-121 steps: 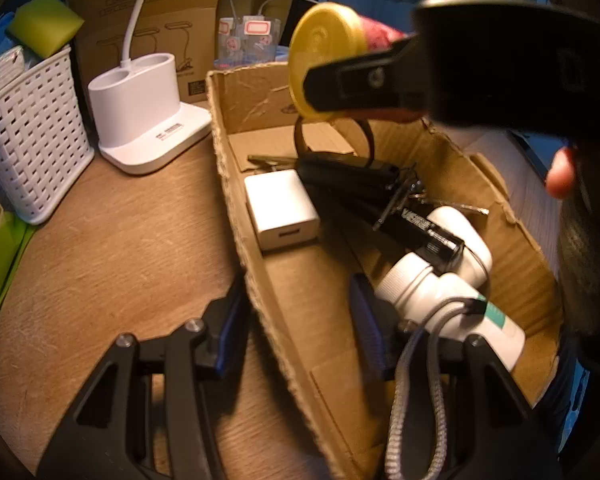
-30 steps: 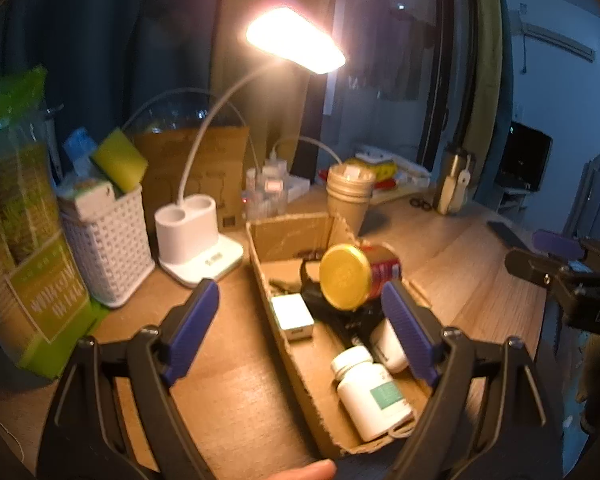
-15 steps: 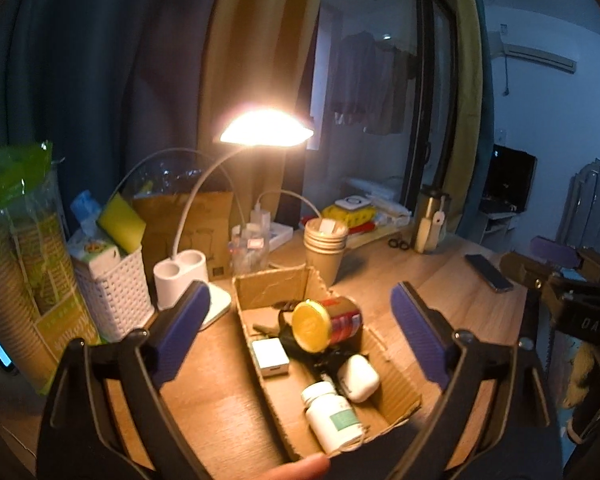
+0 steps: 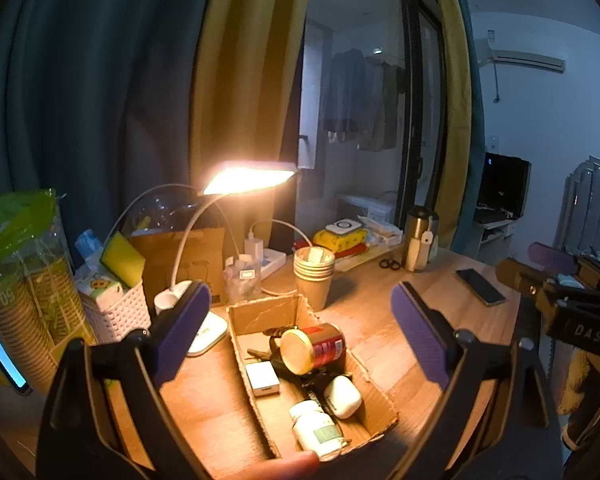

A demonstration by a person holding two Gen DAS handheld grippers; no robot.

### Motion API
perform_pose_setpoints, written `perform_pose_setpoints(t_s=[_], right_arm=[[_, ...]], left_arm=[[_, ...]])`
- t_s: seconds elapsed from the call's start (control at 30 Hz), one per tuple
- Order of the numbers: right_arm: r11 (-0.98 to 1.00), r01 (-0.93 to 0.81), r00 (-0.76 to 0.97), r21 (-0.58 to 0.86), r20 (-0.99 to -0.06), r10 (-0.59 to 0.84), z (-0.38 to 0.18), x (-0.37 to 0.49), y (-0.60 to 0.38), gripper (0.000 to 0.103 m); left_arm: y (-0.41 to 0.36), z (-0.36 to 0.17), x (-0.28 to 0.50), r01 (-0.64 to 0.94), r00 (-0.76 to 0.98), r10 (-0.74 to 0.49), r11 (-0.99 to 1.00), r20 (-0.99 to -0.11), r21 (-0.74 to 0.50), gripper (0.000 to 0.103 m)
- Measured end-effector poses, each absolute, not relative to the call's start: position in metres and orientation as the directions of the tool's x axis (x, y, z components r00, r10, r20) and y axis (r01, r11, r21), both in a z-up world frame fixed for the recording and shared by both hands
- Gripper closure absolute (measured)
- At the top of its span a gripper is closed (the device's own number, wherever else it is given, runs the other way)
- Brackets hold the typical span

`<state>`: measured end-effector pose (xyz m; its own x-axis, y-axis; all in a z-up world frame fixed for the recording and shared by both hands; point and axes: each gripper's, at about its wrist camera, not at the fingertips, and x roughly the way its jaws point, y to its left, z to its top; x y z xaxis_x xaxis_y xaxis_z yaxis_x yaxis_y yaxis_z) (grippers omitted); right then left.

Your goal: Organize rigid objects

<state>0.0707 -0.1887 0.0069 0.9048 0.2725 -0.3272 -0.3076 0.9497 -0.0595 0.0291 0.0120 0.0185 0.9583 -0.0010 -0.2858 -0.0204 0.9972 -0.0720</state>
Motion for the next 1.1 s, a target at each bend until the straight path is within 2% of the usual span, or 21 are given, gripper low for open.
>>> perform_pose_setpoints(t_s=[1.1], right_arm=[[0.950,-0.306,0.903,-0.057,-0.334,0.270,0.0084,0.0700,-0.1882,0.024]], left_arm=[[0.0078,0.0234,0.0239,0.004,0.963,-0.024,0.997,-0.269,-0.075,0.010]])
